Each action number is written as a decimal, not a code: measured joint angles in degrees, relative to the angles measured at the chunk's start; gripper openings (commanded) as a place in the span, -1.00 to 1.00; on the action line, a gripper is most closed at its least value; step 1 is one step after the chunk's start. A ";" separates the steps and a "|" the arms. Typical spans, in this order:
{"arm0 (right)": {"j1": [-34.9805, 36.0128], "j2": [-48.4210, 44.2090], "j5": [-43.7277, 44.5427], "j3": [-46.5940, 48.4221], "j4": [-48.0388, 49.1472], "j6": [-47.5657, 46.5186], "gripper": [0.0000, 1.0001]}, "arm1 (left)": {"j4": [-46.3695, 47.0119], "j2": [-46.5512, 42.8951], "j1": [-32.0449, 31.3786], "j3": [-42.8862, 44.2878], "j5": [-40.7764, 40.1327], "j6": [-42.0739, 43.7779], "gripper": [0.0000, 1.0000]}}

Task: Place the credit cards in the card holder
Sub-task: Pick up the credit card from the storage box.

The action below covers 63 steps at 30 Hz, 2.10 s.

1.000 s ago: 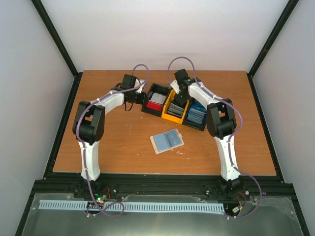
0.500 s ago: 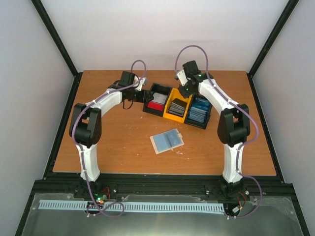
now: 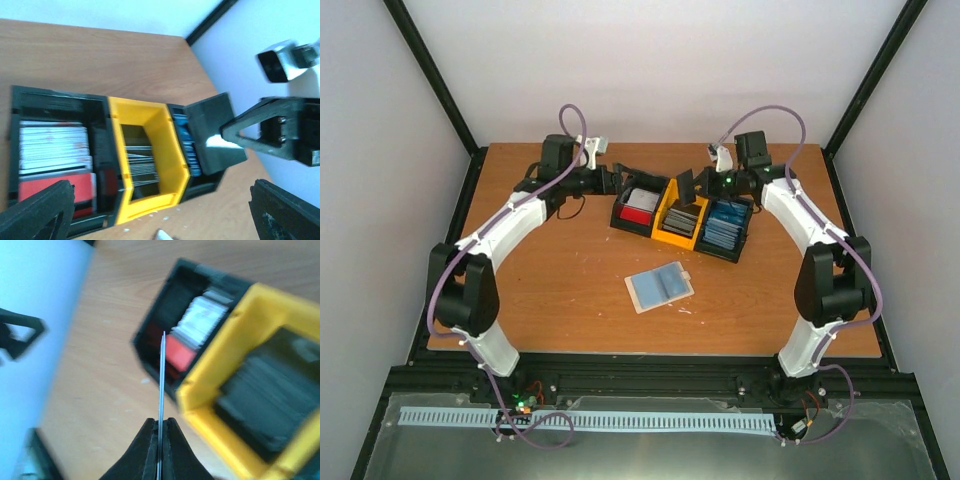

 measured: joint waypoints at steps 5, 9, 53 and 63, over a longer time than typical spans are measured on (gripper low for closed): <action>-0.52 -1.90 -14.99 -8.83 12.61 13.84 -0.94 | 2.75 1.27 -0.68 -0.74 7.96 -4.48 0.95; -0.66 -1.99 -21.99 -10.80 18.56 18.91 -0.94 | 3.98 3.91 -1.25 -0.50 14.62 -7.10 0.87; 22.47 -34.77 -0.17 -57.55 38.88 -8.22 -0.94 | 6.69 -25.97 -2.51 -46.18 12.11 -4.35 0.51; 14.51 -31.80 -4.90 -50.18 39.95 2.54 -0.94 | 9.42 -22.80 -2.56 -38.77 19.54 -7.21 0.64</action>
